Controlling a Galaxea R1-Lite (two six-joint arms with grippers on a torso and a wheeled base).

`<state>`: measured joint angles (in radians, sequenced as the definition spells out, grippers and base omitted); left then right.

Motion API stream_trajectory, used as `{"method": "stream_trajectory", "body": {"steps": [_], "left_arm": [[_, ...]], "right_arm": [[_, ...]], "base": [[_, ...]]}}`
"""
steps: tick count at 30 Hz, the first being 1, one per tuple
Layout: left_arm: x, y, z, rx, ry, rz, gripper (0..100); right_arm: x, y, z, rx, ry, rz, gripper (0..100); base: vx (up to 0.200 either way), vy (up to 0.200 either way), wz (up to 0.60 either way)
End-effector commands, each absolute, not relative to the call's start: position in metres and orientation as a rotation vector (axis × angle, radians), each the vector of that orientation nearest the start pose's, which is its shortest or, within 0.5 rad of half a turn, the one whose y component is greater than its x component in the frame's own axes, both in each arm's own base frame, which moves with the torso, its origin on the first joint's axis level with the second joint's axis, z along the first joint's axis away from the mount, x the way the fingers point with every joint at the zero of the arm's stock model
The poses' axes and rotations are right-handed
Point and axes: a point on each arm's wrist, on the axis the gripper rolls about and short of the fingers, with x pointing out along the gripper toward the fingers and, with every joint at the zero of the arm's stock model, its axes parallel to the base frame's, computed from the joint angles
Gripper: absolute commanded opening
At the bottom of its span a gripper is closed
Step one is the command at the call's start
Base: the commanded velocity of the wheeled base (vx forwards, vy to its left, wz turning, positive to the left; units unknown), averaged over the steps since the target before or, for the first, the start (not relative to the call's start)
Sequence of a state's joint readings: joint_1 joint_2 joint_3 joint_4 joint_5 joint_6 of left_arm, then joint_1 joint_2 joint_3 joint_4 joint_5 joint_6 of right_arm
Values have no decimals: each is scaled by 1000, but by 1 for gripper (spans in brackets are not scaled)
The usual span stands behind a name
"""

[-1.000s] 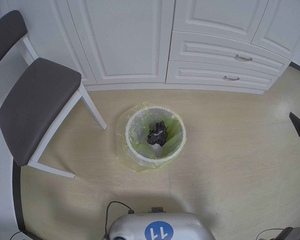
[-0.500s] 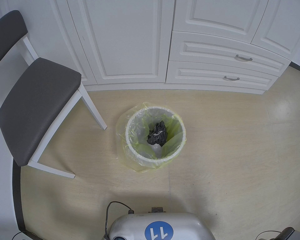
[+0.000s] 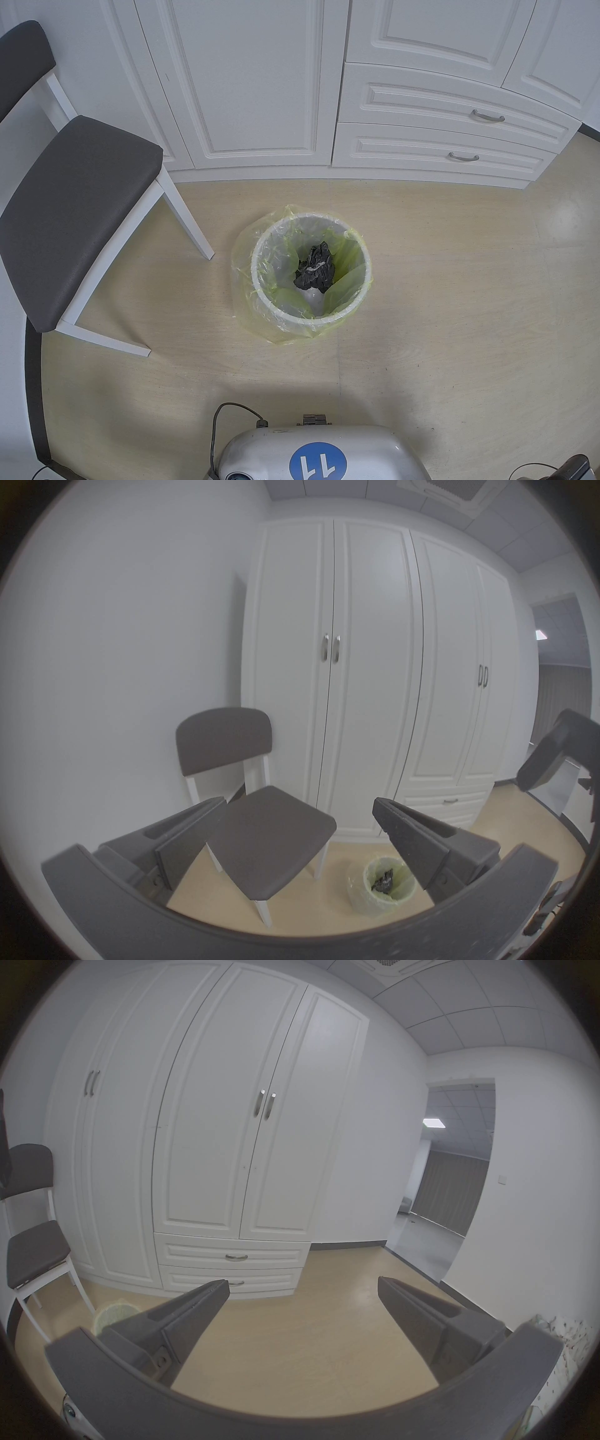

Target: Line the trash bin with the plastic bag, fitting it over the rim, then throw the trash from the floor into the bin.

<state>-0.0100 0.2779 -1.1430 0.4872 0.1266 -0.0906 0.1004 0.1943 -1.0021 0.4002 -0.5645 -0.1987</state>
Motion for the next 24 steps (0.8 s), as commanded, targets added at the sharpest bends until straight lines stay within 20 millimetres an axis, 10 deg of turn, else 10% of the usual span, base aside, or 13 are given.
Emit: {"method": "stream_trajectory", "body": {"steps": [1, 7, 24], "left_arm": [[-189, -5, 282, -127, -544, 134, 100], [-199, -9, 265, -120, -514, 136, 100], [-199, 3, 241, -121, -519, 63, 100]], "right_arm": [[-183, -19, 262, -11, -485, -558, 100], [-193, -11, 238, -34, -456, -516, 100], [-220, -3, 252, -38, -640, -132, 100]], "base": [[0, 0, 0], [0, 0, 0], [0, 0, 0]]}}
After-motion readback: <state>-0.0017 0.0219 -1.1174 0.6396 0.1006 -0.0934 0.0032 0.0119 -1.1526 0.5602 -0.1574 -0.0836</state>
